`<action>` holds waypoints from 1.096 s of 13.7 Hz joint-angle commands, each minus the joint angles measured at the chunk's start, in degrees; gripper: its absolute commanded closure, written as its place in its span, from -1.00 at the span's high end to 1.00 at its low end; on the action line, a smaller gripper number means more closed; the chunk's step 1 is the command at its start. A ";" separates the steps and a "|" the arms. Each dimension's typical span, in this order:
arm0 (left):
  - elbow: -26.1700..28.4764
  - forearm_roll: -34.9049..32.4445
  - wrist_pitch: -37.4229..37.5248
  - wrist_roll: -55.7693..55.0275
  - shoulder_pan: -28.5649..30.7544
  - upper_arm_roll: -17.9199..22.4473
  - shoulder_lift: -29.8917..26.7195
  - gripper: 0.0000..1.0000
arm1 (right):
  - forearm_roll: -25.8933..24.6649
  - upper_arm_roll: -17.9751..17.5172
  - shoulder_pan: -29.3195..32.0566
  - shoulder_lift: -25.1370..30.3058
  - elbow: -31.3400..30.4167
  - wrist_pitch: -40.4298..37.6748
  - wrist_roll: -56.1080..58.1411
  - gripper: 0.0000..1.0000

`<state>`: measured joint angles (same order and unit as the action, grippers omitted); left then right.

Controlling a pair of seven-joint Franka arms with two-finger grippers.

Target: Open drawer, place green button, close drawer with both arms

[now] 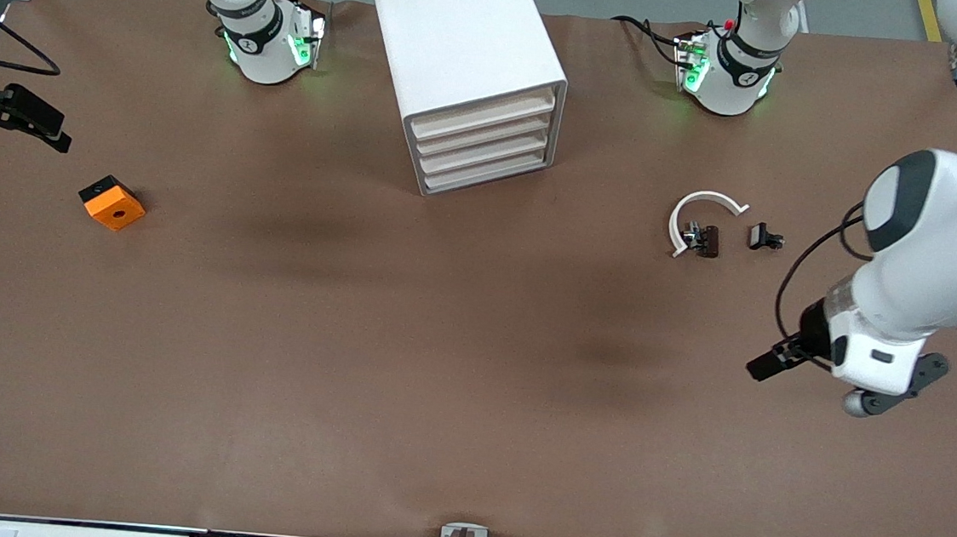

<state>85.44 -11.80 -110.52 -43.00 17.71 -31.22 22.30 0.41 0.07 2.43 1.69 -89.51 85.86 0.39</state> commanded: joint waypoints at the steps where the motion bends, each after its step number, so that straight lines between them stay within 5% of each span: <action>1: 0.08 -0.24 4.77 4.14 1.01 -0.33 -5.76 1.00 | -1.11 -0.95 1.35 0.51 1.18 -0.87 0.23 1.00; 3: 0.26 0.02 8.54 6.33 -1.60 4.21 -10.68 1.00 | -1.02 -1.03 1.53 0.42 1.62 -0.87 0.23 1.00; 7: 0.61 3.96 17.34 20.99 -15.04 21.33 -18.68 1.00 | -1.11 -1.03 1.79 0.42 1.71 -0.79 0.23 1.00; 9: 1.65 8.00 20.68 27.41 -17.88 26.54 -21.59 1.00 | -0.94 -1.03 1.88 0.42 2.32 -0.87 0.23 1.00; 15: 12.11 11.71 20.61 32.09 -18.76 26.83 -31.87 1.00 | -0.85 -1.03 1.79 0.15 2.50 -0.79 0.32 1.00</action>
<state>92.70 -1.99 -89.23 -12.96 -0.19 -5.11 -5.41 0.34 0.02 3.14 1.71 -87.71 85.84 0.39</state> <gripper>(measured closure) 0.000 0.000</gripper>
